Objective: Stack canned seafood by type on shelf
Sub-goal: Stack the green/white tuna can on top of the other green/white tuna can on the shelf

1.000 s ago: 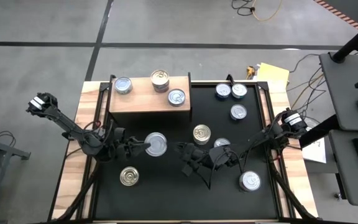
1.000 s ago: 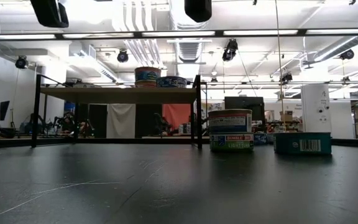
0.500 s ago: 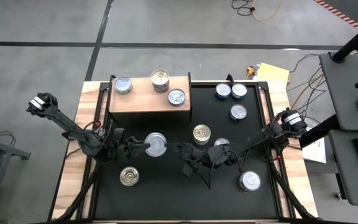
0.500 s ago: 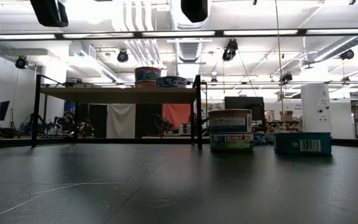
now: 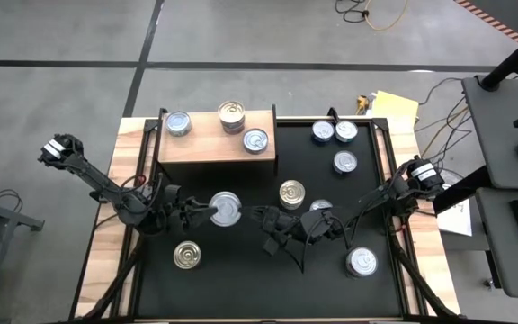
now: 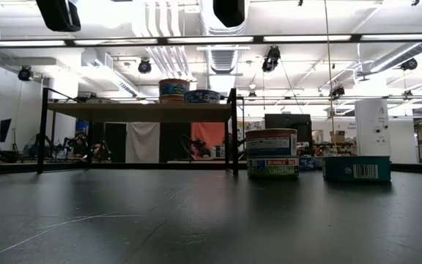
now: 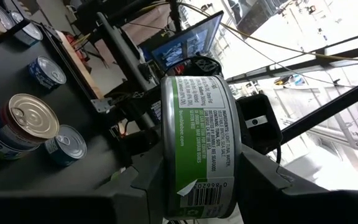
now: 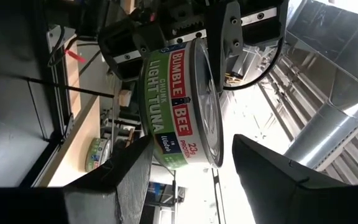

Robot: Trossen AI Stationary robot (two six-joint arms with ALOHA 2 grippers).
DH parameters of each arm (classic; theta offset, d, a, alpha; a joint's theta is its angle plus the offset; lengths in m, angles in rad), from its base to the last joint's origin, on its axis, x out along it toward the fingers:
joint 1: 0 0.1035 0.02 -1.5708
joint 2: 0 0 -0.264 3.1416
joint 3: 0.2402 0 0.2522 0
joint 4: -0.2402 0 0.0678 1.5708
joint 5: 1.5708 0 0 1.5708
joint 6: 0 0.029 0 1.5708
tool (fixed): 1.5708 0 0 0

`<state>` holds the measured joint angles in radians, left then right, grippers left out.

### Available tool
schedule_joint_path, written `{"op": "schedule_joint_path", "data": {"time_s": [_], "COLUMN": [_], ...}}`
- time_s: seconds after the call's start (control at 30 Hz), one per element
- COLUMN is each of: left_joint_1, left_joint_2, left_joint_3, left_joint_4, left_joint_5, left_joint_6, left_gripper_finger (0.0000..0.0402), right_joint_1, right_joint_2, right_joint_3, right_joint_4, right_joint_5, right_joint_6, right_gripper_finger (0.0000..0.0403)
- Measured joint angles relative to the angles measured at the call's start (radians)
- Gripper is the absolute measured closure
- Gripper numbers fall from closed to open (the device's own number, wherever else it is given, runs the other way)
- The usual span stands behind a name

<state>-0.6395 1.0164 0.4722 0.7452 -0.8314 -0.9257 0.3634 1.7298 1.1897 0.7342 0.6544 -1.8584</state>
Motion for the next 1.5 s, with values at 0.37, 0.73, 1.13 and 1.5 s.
{"op": "schedule_joint_path", "data": {"time_s": [0.37,0.73,1.13,1.5], "left_joint_1": [0.000,0.000,0.000,0.001], "left_joint_2": [0.005,0.059,0.068,0.094], "left_joint_3": [0.001,0.012,0.027,0.026], "left_joint_4": [0.008,0.030,0.024,0.033], "left_joint_5": [0.008,0.006,0.004,0.005], "left_joint_6": [-0.071,-0.139,-0.131,-0.159], "left_gripper_finger": [0.0276,0.0276,0.0276,0.0276], "right_joint_1": [-0.005,-0.014,-0.016,-0.019], "right_joint_2": [-0.002,-0.002,-0.001,0.000], "right_joint_3": [-0.001,-0.001,-0.004,-0.005], "right_joint_4": [-0.054,-0.054,-0.073,-0.066], "right_joint_5": [-0.071,-0.114,-0.115,-0.138], "right_joint_6": [0.000,-0.001,-0.021,-0.055], "right_gripper_finger": [0.0188,0.0203,0.0222,0.0248]}}
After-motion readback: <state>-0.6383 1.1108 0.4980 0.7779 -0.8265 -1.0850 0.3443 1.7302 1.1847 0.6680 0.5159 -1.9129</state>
